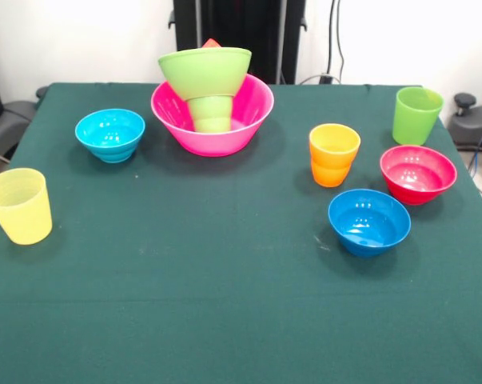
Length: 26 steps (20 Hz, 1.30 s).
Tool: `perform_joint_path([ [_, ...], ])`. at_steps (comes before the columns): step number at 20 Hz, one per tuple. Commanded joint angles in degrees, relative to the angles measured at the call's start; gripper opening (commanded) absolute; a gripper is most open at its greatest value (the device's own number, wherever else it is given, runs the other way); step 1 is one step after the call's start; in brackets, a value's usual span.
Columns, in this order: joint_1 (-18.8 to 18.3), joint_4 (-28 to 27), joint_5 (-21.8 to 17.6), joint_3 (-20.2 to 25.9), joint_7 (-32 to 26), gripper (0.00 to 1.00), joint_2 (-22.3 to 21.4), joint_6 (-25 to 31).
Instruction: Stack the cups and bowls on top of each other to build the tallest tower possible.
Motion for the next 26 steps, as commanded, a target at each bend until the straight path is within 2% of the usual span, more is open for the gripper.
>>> perform_joint_path([
  [1,-0.94,10.76,-2.74,7.62,-12.61,1.00,1.05,-6.43],
  [4,0.29,12.72,-2.41,8.32,-9.93,1.00,-1.77,-7.19],
  [7,1.56,14.00,0.85,9.03,-9.37,1.00,-5.50,-5.25],
  [10,1.77,15.02,1.61,9.77,-7.22,1.00,-3.68,-6.31],
  [14,2.11,15.40,-3.19,7.55,-3.60,1.00,-0.58,-9.92],
  [16,0.44,15.91,-2.49,8.38,-4.36,1.00,0.37,-11.20],
  [17,-1.04,16.57,-0.45,10.03,-4.97,1.00,0.87,-12.37],
  [18,-1.48,16.85,0.08,10.66,-5.36,1.00,0.73,-12.32],
  [21,-0.59,16.87,-2.71,8.78,-4.09,1.00,-0.50,-12.21],
  [22,-1.51,17.20,-2.13,9.30,-4.93,1.00,-1.36,-12.21],
  [24,-4.54,19.13,3.66,12.40,-8.40,1.00,-6.73,-12.80],
  [26,-9.06,22.13,17.06,18.20,-18.62,1.00,-14.90,-12.28],
])
